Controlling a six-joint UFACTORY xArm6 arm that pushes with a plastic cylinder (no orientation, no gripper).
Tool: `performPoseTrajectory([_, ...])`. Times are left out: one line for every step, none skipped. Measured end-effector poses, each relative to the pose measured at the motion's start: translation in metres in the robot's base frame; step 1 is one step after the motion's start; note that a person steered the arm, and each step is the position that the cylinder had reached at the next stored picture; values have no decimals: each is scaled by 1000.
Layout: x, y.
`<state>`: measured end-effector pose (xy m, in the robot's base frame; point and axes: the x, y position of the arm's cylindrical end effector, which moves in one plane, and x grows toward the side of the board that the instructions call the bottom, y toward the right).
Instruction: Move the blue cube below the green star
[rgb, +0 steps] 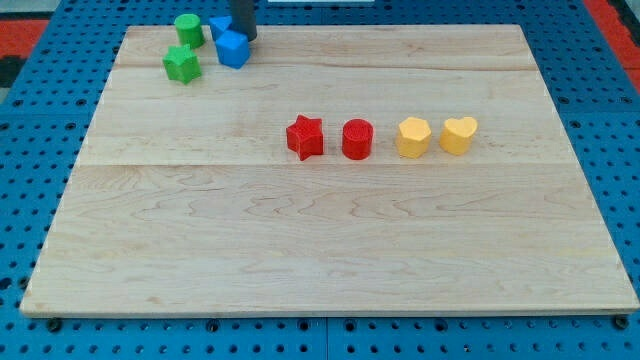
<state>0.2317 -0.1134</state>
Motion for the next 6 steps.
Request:
performPoseTrajectory([48, -6])
performPoseTrajectory([75, 14])
performPoseTrajectory([82, 20])
performPoseTrajectory([32, 22])
performPoseTrajectory([34, -16])
performPoseTrajectory([72, -29])
